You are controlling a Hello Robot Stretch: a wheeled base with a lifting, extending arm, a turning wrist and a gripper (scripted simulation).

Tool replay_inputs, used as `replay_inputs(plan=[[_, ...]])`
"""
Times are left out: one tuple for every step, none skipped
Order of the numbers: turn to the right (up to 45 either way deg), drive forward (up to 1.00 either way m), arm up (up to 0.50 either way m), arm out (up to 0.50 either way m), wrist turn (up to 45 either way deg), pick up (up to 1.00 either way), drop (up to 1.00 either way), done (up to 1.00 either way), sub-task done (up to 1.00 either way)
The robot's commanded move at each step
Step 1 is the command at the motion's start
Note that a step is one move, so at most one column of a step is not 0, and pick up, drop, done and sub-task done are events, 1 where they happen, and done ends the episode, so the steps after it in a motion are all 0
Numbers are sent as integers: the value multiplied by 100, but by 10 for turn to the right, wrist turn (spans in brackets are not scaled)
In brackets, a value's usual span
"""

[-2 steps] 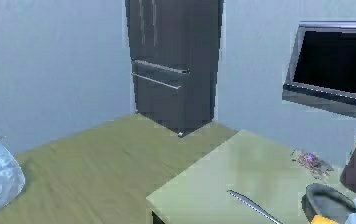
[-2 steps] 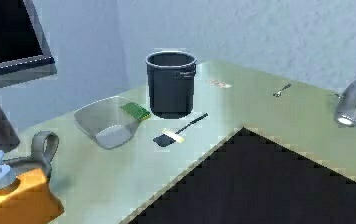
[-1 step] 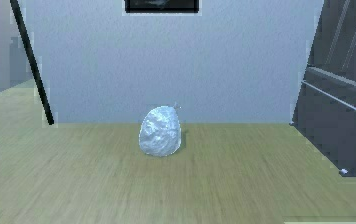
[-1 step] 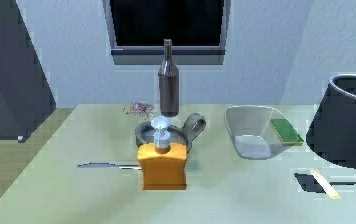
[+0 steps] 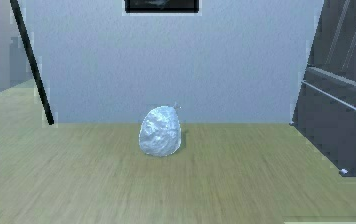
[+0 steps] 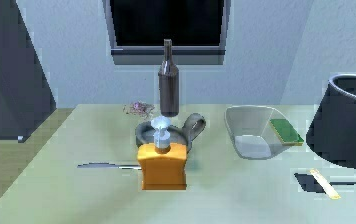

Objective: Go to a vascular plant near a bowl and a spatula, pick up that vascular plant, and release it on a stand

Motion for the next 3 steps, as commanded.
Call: replay_inputs(plan=[[0,0,38,0,0,0,0,0,0],[0,0,0,44,0,0,0,0,0],[0,0,0,0,450,0,0,0,0]])
